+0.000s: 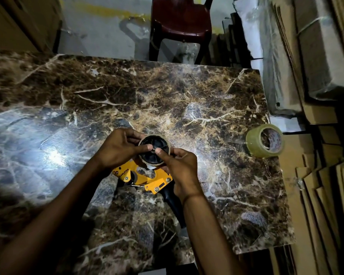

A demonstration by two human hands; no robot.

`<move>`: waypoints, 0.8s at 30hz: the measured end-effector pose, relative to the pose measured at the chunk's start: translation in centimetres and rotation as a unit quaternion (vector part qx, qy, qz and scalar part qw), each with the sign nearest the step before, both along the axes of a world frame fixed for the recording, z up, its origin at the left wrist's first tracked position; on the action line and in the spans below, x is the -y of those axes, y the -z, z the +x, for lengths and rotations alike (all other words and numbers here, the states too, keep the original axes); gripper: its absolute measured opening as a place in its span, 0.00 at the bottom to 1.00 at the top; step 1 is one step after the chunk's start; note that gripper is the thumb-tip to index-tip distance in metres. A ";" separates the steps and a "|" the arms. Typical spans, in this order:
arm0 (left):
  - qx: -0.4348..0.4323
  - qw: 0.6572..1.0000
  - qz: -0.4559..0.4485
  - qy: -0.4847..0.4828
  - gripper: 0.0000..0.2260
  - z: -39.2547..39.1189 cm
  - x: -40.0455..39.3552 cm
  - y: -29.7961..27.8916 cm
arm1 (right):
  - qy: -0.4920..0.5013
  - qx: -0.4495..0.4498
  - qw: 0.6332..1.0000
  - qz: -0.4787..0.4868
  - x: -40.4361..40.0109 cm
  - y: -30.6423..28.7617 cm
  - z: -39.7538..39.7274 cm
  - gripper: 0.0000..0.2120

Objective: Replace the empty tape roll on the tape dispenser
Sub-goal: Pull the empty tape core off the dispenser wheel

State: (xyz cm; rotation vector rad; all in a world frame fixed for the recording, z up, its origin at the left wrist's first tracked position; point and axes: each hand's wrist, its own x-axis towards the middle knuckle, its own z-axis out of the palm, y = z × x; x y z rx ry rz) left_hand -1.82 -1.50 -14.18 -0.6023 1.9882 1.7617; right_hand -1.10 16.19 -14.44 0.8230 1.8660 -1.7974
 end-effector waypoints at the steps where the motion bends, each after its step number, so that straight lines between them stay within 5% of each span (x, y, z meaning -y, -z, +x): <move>1: 0.000 1.000 0.002 -0.003 0.12 0.1 -0.1 0.1 | 0.004 0.000 1.000 0.013 0.1 0.0 -0.1 0.08; 18: -0.038 0.980 -0.192 -0.046 0.09 0.5 -1.9 -1.1 | -0.055 -0.059 0.978 0.191 1.3 -1.9 -0.8 0.17; 24: 0.002 0.999 0.039 0.028 0.14 0.2 1.2 -2.9 | -0.059 -0.013 0.998 0.002 -0.8 -4.0 -0.8 0.10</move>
